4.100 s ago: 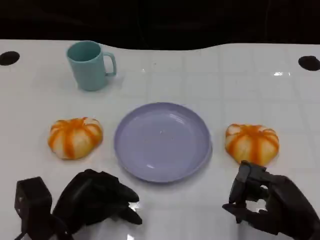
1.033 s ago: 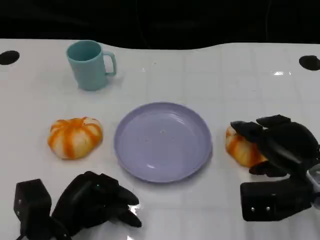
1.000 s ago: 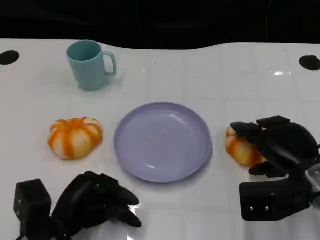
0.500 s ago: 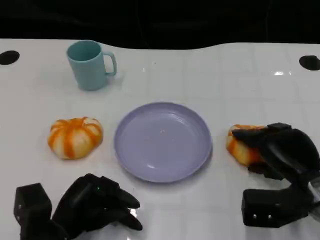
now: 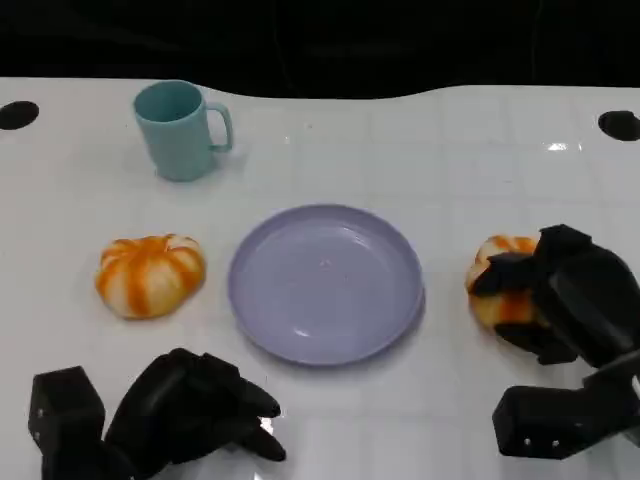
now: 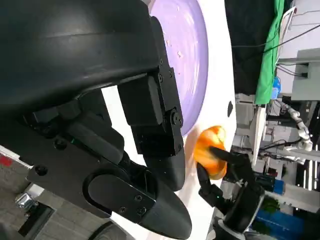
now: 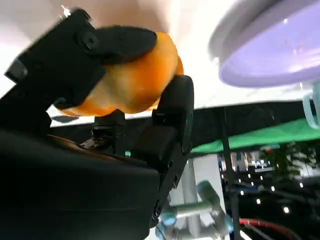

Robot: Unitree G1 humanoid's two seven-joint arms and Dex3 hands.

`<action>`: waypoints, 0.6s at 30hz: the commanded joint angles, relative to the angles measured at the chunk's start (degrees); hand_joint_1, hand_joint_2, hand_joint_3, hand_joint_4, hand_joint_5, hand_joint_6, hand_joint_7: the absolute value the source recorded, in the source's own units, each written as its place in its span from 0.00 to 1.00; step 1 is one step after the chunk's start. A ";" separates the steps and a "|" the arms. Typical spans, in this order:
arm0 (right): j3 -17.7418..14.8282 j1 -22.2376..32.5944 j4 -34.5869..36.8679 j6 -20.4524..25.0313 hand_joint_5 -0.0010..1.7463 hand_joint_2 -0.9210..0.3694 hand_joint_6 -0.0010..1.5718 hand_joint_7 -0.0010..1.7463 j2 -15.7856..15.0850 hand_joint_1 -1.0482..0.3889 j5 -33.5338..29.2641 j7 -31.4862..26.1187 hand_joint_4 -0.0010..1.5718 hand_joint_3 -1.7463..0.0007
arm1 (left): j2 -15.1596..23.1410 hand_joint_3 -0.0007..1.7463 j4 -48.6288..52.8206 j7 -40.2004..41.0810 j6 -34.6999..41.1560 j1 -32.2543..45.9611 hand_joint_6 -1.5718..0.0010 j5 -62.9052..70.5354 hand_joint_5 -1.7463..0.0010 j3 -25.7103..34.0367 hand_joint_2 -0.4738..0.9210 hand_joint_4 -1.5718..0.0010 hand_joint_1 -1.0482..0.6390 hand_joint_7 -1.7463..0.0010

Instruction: Grasp the bread from the table and place it into the plate.

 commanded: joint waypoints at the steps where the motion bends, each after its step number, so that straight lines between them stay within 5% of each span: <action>1: -0.61 -1.26 -0.47 0.00 1.00 0.48 0.50 0.99 -0.29 0.67 1.08 -2.29 0.63 0.24 | 1.11 0.00 -0.88 0.14 0.81 0.31 0.00 -0.54 0.87 0.28 0.89 0.00 0.00 1.00; 11: -3.11 -1.03 -4.84 -3.95 1.00 0.57 0.49 1.00 -0.62 0.68 4.83 -3.42 0.65 0.17 | 0.46 0.00 0.11 0.00 -0.37 -0.10 0.01 -0.15 0.88 -0.07 0.90 0.01 0.00 1.00; 18: -4.88 -0.46 -13.08 -4.11 1.00 0.58 0.49 1.00 0.18 0.65 9.80 6.74 0.65 0.09 | 0.33 0.00 -0.08 0.52 -0.13 0.04 0.01 0.06 0.88 -0.23 0.90 0.01 0.00 1.00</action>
